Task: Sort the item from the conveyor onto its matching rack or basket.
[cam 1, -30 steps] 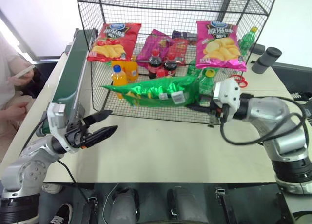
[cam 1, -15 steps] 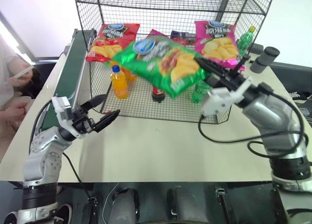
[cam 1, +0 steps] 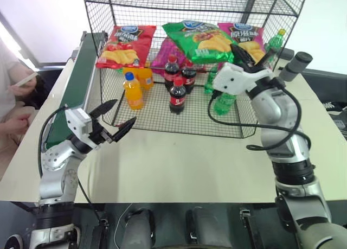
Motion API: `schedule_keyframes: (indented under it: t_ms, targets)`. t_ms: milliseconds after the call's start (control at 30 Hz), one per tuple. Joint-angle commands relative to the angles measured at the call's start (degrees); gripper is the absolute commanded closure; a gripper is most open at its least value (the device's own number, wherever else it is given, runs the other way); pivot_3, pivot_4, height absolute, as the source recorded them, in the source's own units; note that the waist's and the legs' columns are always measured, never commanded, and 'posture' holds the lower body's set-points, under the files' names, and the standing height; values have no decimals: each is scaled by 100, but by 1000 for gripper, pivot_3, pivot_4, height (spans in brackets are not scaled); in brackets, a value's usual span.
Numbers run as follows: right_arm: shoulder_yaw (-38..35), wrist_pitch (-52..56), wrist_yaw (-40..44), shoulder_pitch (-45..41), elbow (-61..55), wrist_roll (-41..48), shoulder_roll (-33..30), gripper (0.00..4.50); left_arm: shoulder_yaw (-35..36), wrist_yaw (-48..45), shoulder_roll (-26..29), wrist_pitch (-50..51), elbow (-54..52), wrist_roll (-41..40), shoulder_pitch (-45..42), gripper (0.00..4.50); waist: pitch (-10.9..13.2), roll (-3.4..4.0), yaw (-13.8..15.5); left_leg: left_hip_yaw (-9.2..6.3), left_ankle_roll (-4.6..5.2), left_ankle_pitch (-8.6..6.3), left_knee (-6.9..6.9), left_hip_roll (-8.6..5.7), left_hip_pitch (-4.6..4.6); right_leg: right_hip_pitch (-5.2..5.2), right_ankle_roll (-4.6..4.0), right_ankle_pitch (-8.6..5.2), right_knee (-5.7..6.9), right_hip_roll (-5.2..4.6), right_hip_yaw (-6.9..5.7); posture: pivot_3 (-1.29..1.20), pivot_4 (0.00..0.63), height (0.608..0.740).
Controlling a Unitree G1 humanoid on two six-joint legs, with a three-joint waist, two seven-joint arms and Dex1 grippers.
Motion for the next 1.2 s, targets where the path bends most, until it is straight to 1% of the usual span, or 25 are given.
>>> schedule_keyframes:
  t_ms: [33,133,200,267,500,733,833,867,933,1033,1100,1200]
  targets:
    - [86,425,-277,-288,116,93,405,4340,-68,151,-13,-258,-197,159,-56,0,0,0,5,-1,0,0,-1,0,2,0,0,0,1,1,0,0,150,740]
    - [203,645,-416,-448,356,119,674,4340,-129,217,-35,-300,-167,164,-86,0,0,0,7,1,0,0,-1,0,0,0,0,0,0,-1,0,0,150,740]
    - [268,888,-528,-571,657,30,769,4340,-133,256,-60,-317,-149,142,-90,0,0,0,8,2,0,0,-1,0,0,0,0,0,0,-2,0,0,150,740]
    - [282,962,-607,-629,818,143,848,4340,-149,285,-45,-347,-140,177,-90,0,0,0,28,3,0,0,-1,-1,-1,0,0,0,-1,-4,-1,0,150,740]
    - [537,1177,-1013,-976,1317,-19,836,4340,-194,404,-80,-361,-199,206,-65,0,0,0,0,3,1,0,-2,-1,-2,-2,0,0,0,-4,-1,0,150,740]
    - [818,1413,-1256,-1038,1521,-168,846,4340,-266,500,-75,-354,-269,227,-59,0,0,0,2,4,1,0,-4,0,-2,-3,0,0,-1,-4,0,0,150,740]
    - [843,1437,-1316,-1095,1610,-71,895,4340,-300,538,-86,-343,-292,237,-61,0,0,0,0,4,1,0,-4,0,-2,-3,0,0,-1,-4,0,0,150,740]
    - [843,1419,-1350,-1134,1620,-39,910,3840,-312,553,-87,-342,-298,240,-60,0,0,0,0,4,1,0,-4,0,-2,-4,0,0,-1,-4,0,0,150,740]
    - [845,1316,-1188,-1175,1558,154,932,3149,-324,582,-94,-338,-314,236,-58,0,0,0,-1,4,1,0,-4,0,-2,-4,0,0,-1,-4,0,0,150,740]
    - [773,1093,-862,-1097,1236,691,1036,1890,-335,596,-87,-337,-304,234,-49,0,0,0,-6,3,1,-1,-5,0,-2,-4,0,0,-1,-3,0,0,150,740]
    - [824,955,-649,-1054,1025,836,951,1890,-338,595,-81,-358,-282,243,-35,0,0,0,-2,2,1,-1,-6,1,-2,-4,0,0,-1,-3,0,0,150,740]
    - [807,925,-579,-993,841,942,907,1890,-348,568,-75,-383,-257,241,-4,0,0,0,7,2,2,-1,-6,1,-3,-4,1,0,-2,-3,0,0,150,740]
